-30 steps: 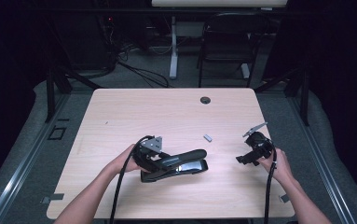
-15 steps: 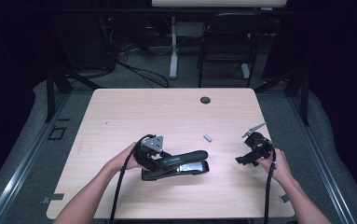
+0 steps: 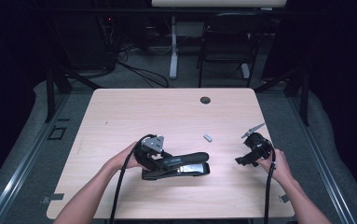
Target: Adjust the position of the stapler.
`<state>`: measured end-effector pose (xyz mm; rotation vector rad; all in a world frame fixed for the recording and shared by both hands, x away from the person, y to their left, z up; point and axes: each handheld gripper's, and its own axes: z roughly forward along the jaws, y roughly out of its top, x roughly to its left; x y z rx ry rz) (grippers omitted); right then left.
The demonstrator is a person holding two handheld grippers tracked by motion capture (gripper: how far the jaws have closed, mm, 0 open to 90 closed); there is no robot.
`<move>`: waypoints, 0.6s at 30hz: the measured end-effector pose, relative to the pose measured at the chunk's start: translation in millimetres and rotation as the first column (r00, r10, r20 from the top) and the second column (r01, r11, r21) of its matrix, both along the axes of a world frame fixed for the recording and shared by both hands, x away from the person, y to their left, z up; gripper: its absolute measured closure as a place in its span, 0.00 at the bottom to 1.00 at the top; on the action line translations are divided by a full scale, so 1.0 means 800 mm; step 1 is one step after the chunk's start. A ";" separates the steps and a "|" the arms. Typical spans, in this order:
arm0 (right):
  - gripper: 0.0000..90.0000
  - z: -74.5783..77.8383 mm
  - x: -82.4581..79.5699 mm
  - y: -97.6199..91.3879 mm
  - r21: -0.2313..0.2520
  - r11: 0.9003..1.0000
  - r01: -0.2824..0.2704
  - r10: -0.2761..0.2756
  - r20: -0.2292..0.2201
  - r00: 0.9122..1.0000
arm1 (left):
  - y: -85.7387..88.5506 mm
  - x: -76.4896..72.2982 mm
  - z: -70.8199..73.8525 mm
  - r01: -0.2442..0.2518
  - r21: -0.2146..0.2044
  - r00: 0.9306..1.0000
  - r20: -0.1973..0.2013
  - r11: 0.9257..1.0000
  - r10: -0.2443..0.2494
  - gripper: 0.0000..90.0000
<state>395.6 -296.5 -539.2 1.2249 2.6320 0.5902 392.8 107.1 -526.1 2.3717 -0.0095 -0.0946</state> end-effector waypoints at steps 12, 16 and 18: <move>0.11 0.002 -0.002 0.001 -0.023 1.000 -0.017 0.017 0.002 1.000 | -0.013 -0.002 -0.006 -0.076 0.067 0.997 -0.024 0.995 0.078 0.43; 0.11 0.004 -0.003 0.000 -0.019 1.000 -0.020 0.021 0.007 1.000 | -0.016 -0.008 0.000 -0.095 0.053 0.995 -0.029 0.994 0.097 0.31; 0.11 0.003 -0.003 0.000 -0.011 1.000 -0.018 0.018 0.009 1.000 | -0.014 -0.011 0.004 -0.113 0.040 0.993 -0.032 0.993 0.115 0.26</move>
